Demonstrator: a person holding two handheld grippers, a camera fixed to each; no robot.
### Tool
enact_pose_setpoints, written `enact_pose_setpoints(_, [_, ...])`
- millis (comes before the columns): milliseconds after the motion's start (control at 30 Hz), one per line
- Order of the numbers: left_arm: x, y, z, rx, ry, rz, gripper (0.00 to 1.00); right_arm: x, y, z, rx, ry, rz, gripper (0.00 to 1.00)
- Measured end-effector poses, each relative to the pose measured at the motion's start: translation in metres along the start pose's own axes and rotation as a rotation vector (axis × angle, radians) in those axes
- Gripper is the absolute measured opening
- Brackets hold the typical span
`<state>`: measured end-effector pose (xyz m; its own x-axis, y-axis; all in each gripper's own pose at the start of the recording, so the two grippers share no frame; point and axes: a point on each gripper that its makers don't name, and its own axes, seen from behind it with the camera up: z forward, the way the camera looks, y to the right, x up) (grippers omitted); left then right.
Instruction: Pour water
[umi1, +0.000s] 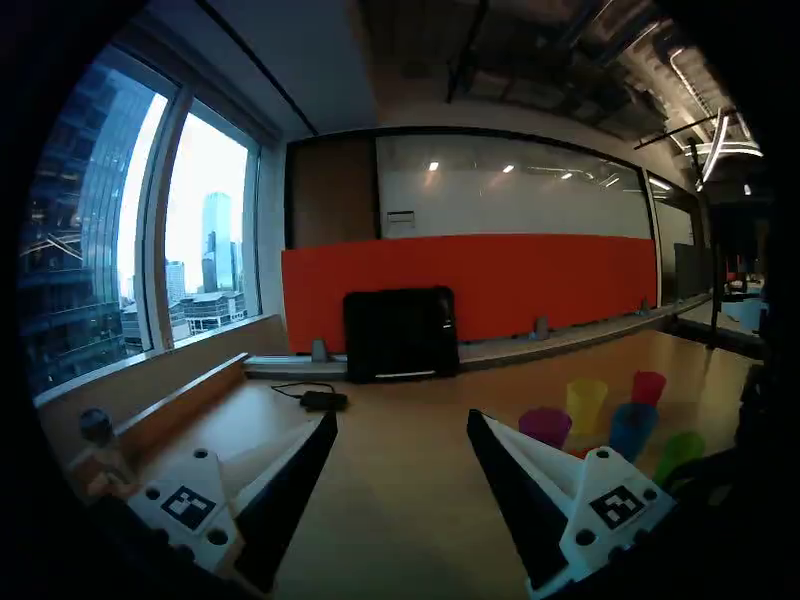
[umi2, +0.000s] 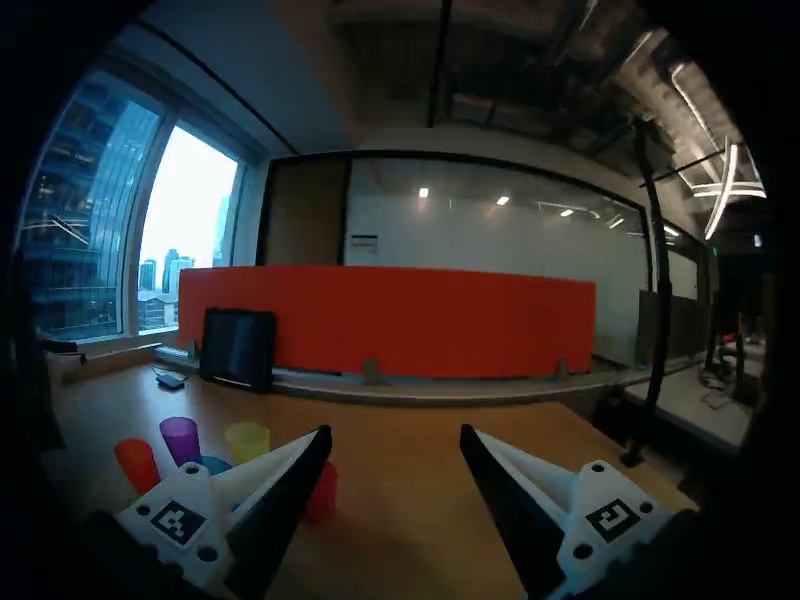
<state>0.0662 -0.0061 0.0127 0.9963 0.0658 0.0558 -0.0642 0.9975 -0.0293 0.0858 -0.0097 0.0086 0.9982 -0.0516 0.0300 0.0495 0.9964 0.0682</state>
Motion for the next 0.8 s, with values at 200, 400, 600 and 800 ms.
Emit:
enact_pose_setpoints(200, [0.049,0.004,0.002,-0.028,0.024,0.008,0.97,0.040,0.001,0.005,0.023,-0.003,-0.024,0.99])
enact_pose_setpoints(400, [0.090,0.009,0.005,-0.050,0.030,0.001,0.97,0.083,-0.003,0.006,0.055,0.008,-0.033,0.99])
enact_pose_setpoints(600, [0.125,0.016,0.007,-0.072,0.038,-0.011,0.97,0.114,-0.009,0.009,0.078,0.011,-0.028,0.99])
enact_pose_setpoints(800, [0.149,0.020,0.009,-0.091,0.040,-0.017,0.97,0.131,-0.015,0.012,0.105,0.006,-0.016,0.99])
